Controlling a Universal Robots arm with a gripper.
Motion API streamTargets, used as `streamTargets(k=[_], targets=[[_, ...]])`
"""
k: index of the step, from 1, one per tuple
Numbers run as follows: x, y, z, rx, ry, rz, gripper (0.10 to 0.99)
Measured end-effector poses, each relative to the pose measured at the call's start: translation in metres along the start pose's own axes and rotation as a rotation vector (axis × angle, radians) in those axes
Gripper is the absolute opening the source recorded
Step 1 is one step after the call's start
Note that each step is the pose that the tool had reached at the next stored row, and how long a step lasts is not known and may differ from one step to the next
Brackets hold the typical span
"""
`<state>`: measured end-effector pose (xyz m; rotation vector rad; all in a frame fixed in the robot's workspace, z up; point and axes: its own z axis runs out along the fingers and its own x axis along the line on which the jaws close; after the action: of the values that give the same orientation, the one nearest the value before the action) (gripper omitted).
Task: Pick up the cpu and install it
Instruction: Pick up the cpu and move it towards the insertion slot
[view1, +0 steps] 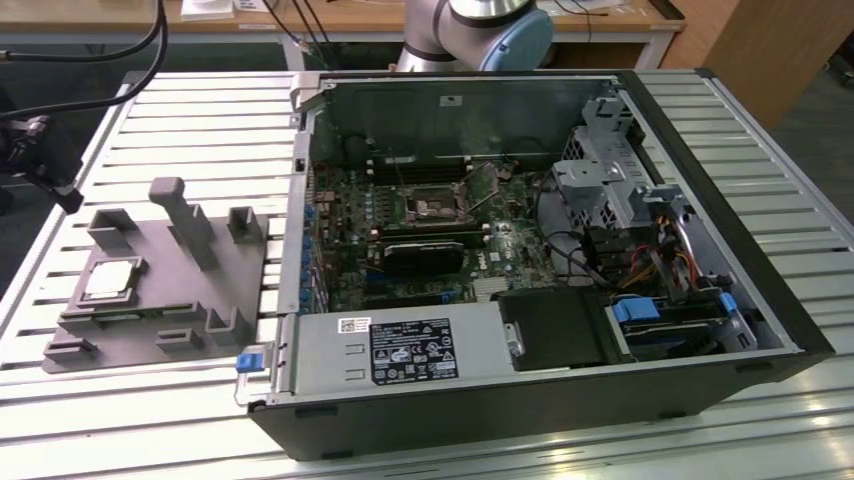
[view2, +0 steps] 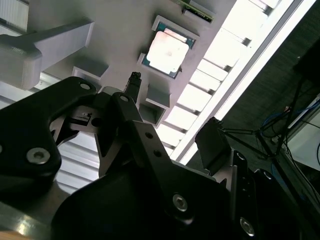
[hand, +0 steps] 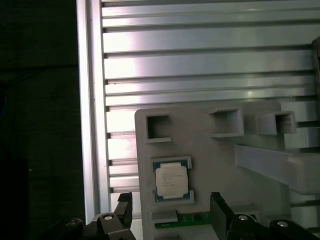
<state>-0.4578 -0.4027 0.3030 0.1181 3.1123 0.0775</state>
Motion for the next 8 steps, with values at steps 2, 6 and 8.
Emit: streamTargets(k=[2, 6, 8], targets=[[0.0000, 0.0000, 0.0007, 0.000, -0.0003, 0.000, 0.722], [0.0000, -0.0001, 0.0016, 0.000, -0.0003, 0.000, 0.722], [0.0000, -0.0001, 0.0020, 0.000, -0.0002, 0.000, 0.722]])
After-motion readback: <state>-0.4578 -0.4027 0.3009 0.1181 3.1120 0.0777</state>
